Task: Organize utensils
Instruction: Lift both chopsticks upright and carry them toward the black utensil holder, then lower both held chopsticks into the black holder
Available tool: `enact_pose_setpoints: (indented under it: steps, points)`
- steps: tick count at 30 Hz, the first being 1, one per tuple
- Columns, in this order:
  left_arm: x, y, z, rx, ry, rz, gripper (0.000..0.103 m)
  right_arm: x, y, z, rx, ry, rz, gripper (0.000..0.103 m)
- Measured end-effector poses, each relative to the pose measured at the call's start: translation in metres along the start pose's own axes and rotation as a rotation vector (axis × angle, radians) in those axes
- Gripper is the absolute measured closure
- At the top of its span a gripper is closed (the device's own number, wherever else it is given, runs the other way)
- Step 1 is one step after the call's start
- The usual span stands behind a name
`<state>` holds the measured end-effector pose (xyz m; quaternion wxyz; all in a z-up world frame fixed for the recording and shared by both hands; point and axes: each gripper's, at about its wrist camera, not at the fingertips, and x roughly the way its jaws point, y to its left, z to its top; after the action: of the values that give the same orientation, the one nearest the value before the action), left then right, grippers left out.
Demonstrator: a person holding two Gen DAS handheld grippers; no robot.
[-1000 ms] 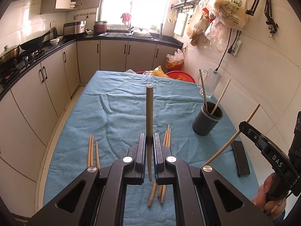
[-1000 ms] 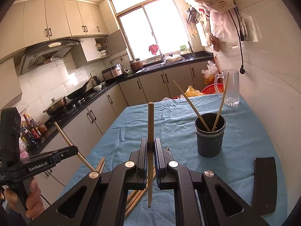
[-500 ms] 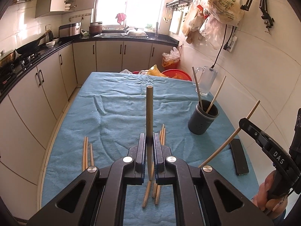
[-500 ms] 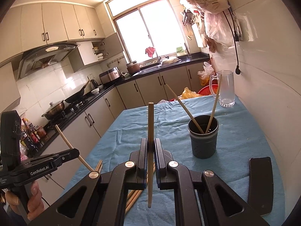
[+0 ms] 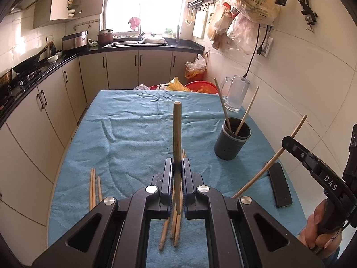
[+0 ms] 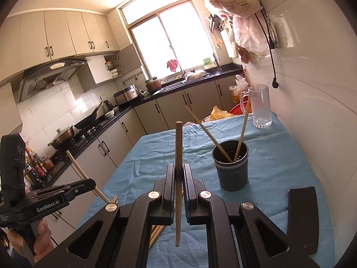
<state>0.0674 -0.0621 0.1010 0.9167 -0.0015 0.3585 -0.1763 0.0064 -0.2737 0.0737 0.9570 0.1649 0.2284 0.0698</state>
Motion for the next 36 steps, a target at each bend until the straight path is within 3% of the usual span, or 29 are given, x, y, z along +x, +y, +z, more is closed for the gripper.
enact_pose_setpoints:
  steps: [21, 36]
  points:
    - [0.009, -0.034, 0.018, 0.059, 0.013, -0.020, 0.097, -0.017, -0.027, 0.011, 0.051, -0.044, -0.019, 0.095]
    - [0.011, -0.065, 0.060, 0.081, -0.025, -0.076, 0.097, -0.028, -0.057, 0.050, 0.096, -0.105, -0.044, 0.095]
